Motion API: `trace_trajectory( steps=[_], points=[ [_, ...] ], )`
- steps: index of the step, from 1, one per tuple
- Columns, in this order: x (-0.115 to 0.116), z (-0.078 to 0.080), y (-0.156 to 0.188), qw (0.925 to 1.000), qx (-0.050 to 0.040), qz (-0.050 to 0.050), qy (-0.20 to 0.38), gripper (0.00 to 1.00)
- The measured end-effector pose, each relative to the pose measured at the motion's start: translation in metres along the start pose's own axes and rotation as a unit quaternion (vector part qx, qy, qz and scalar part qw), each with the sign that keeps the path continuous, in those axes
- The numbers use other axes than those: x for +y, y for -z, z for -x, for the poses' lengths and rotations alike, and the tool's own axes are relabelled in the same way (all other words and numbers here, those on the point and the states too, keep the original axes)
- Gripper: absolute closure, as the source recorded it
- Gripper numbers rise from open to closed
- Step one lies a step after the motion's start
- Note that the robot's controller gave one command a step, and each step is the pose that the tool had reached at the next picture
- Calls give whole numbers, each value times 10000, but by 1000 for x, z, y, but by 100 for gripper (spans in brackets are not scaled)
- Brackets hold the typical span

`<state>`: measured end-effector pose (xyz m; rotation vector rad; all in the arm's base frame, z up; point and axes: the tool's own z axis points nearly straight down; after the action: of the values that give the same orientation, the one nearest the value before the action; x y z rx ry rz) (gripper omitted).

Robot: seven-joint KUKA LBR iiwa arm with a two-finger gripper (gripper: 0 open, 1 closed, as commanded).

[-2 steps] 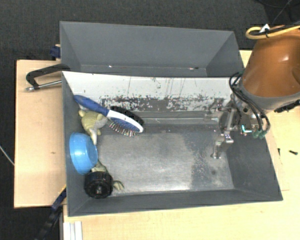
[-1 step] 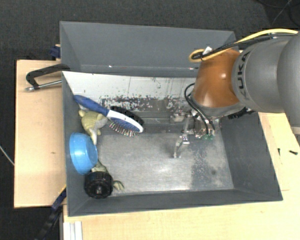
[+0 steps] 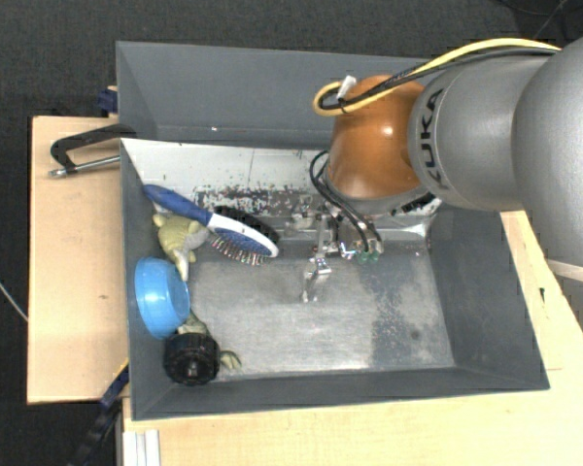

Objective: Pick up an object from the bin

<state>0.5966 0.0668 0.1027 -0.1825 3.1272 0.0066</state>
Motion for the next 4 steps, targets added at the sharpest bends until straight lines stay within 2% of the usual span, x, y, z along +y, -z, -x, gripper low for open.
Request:
trace_trajectory(
  steps=[1,2,3,4],
  points=[
    [18,4,-2,9909,19,-9,-1346,0],
    [65,10,-29,9621,0,-37,-2725,0],
    [89,7,-29,8976,-43,-16,-4408,0],
    [86,9,-27,8981,-75,-26,-4396,100]
  ],
)
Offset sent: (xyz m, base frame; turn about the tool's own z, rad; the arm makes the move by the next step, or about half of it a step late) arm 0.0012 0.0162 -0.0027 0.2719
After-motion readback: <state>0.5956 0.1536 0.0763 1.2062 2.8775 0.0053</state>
